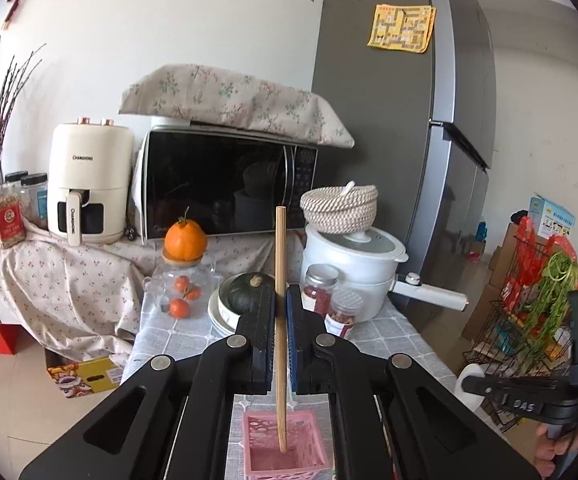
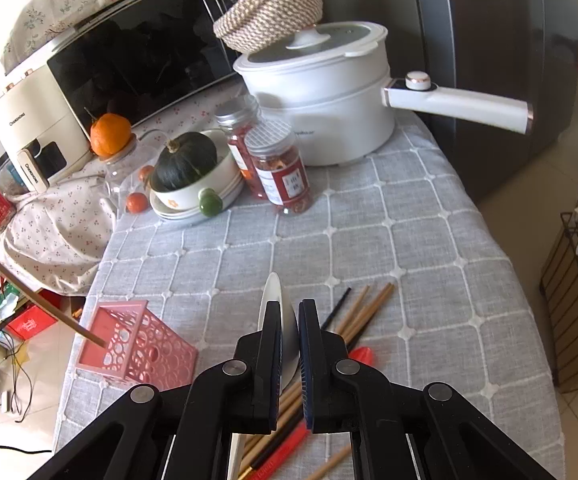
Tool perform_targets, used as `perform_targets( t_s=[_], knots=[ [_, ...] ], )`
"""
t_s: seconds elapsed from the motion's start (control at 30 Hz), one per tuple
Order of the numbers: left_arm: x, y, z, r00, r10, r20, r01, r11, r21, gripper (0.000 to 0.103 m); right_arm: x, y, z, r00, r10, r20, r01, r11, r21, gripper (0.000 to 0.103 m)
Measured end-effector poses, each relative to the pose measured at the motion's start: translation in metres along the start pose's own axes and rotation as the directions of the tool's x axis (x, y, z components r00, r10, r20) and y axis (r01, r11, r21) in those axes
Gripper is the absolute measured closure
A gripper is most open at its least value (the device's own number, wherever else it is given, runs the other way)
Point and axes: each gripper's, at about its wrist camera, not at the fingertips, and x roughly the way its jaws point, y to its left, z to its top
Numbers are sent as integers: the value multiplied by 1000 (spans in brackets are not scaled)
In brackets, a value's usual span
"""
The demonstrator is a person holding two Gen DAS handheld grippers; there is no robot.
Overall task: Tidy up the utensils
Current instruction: 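Carry the chopstick into the pink basket and open the left gripper while the right carries the spoon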
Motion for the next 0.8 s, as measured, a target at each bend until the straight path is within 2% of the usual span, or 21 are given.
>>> perform_targets(
  t_s=[0.3, 0.47, 0.5, 0.53, 0.57, 0.6, 0.63, 0.7, 0.8],
  knots=[
    [50, 14, -29, 994, 33, -106, -34, 999, -2, 98, -4, 30, 4, 994, 19, 104, -16, 999, -28, 97],
    [59, 21, -31, 983, 57, -176, -65, 997, -39, 95, -4, 50, 5, 987, 44, 157, -37, 998, -48, 97],
    [58, 22, -30, 980, 62, -187, -72, 996, -44, 88, -4, 53, 5, 985, 51, 168, -43, 998, -49, 97],
    [56, 23, -29, 978, 69, -197, -80, 996, -49, 75, -4, 57, 4, 982, 55, 178, -47, 998, -50, 97],
    [53, 25, -27, 976, 77, -205, -90, 994, -58, 67, -5, 61, 3, 980, 62, 188, -53, 997, -53, 97],
    [50, 28, -25, 973, 82, -214, -99, 993, -68, 51, -6, 64, 2, 978, 68, 197, -58, 997, -54, 97],
    [45, 31, -24, 972, 86, -220, -106, 991, -81, 43, -6, 68, 3, 976, 72, 206, -62, 997, -55, 96],
    [38, 37, -22, 964, 97, -246, -123, 988, -91, 39, -6, 78, 5, 969, 79, 233, -66, 996, -64, 96],
    [29, 47, -24, 943, 153, -296, -184, 979, -82, 32, -7, 93, 11, 957, 81, 277, -57, 994, -92, 96]
  ],
)
